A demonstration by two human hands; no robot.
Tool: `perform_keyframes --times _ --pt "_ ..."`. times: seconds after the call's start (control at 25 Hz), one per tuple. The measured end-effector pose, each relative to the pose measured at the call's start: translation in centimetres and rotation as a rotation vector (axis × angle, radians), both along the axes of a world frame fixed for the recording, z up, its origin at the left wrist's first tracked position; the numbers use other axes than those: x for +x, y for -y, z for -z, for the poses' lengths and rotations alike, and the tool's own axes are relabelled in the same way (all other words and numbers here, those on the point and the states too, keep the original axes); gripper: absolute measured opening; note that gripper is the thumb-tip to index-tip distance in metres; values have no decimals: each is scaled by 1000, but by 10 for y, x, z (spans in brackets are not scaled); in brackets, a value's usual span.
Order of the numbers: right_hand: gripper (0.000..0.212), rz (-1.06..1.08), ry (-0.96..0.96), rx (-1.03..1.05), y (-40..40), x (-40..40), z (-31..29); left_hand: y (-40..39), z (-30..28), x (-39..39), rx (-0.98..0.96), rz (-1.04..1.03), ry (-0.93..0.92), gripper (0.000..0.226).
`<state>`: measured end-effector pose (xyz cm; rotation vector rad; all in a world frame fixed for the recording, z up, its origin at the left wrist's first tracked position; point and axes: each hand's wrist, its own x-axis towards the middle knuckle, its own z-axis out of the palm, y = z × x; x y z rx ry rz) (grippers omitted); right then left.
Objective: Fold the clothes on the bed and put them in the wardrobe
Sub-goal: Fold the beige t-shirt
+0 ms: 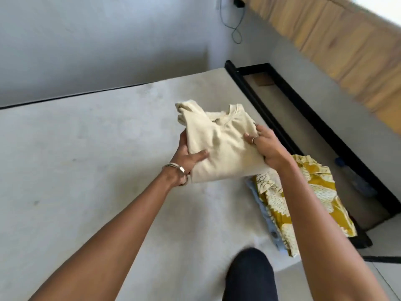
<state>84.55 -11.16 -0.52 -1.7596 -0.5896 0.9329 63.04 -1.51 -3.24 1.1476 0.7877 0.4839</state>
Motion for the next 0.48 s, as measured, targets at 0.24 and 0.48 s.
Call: perform_keyframes --times 0.24,0.48 --pt "51 51 611 -569 -4 125 54 12 34 120 -330 57 -254 95" --pt "47 -515 1053 -556 30 91 117 42 106 116 -378 79 -298 89"
